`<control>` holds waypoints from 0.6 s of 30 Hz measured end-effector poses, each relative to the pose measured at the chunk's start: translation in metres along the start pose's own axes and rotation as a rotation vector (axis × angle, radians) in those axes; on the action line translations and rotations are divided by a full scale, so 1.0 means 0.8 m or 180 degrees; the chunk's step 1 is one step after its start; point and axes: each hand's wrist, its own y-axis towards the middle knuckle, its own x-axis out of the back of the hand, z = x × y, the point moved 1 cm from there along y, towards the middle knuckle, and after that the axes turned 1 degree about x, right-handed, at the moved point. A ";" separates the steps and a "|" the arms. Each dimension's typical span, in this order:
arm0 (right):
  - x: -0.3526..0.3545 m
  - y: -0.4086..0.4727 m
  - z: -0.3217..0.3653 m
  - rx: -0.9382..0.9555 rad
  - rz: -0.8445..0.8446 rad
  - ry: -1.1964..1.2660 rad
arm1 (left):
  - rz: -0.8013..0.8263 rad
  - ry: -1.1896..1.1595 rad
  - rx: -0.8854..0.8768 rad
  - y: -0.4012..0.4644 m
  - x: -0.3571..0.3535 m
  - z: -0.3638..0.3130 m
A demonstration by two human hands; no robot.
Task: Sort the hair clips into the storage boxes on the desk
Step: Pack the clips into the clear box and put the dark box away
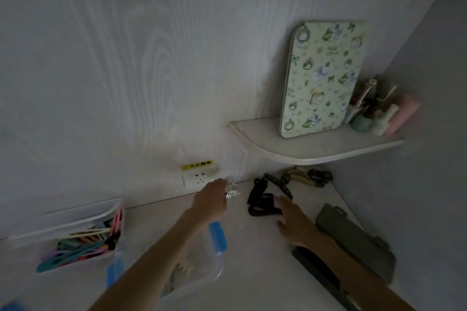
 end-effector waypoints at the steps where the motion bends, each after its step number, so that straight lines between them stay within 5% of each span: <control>1: -0.002 0.003 -0.007 0.0027 0.0100 -0.0043 | 0.0055 -0.0010 0.0005 0.010 -0.008 -0.007; 4: -0.006 0.013 -0.021 0.0114 0.0287 -0.0121 | 0.0175 0.0118 0.0182 0.035 -0.026 -0.027; 8: -0.005 0.024 -0.024 0.0244 -0.0107 -0.0331 | -0.0067 0.0681 0.0477 0.049 -0.039 -0.035; 12: -0.008 0.033 -0.028 0.0201 -0.0020 -0.0030 | -0.0356 0.1480 0.0236 0.048 -0.048 -0.037; 18: -0.005 0.033 -0.036 0.0441 -0.0127 -0.0123 | -0.1212 -0.0159 0.0316 0.002 -0.010 -0.024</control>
